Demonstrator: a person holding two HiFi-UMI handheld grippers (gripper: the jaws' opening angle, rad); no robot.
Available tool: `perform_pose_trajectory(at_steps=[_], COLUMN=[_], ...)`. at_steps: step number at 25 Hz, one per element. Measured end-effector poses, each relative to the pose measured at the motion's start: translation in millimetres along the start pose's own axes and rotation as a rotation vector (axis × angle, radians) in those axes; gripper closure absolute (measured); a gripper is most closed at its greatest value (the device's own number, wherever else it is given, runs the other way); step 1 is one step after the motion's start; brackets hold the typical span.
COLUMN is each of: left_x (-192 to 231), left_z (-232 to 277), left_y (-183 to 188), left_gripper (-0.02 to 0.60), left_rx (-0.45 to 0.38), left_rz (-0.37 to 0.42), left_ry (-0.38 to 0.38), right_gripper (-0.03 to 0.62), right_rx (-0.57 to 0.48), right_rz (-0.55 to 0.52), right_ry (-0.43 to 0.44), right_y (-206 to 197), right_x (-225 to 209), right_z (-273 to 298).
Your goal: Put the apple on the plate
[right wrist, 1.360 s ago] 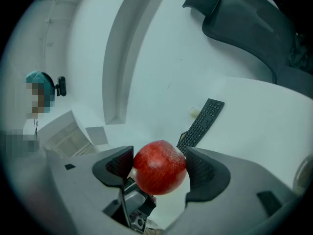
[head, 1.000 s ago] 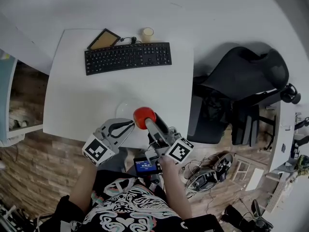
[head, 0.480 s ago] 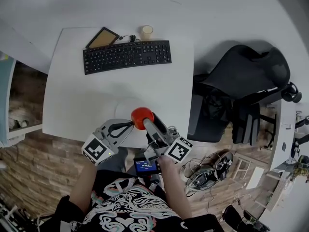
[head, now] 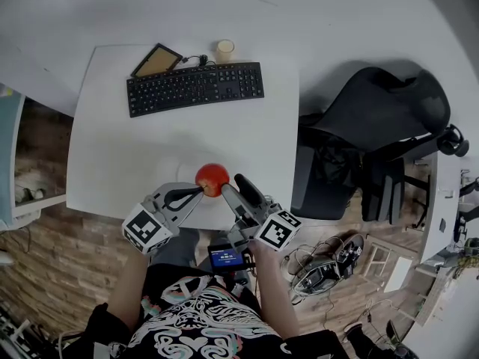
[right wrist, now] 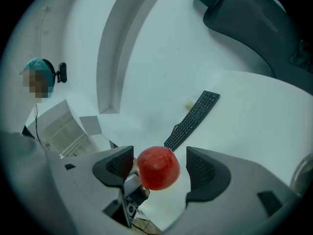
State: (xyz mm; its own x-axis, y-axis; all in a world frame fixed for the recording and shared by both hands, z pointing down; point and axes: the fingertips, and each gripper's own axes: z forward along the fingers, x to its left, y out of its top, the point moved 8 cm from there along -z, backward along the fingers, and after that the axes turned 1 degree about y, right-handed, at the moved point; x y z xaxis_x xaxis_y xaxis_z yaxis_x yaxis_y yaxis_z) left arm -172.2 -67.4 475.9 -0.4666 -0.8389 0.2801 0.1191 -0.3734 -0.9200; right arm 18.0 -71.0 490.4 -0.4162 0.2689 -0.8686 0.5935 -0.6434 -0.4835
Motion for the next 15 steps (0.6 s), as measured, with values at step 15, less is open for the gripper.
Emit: perform_pose_trajectory(at_steps=[15], left_x=[21], left_z=[5], left_y=[-19], left_gripper=[0.566], left_rx=[0.268], left_rz=[0.088], left_ry=[0.147], right_gripper=[0.263], right_rx=[0.050], right_rz=[-0.048], right_ry=[-0.075], right_y=[-12], right_x=[-18], right_z=[-7])
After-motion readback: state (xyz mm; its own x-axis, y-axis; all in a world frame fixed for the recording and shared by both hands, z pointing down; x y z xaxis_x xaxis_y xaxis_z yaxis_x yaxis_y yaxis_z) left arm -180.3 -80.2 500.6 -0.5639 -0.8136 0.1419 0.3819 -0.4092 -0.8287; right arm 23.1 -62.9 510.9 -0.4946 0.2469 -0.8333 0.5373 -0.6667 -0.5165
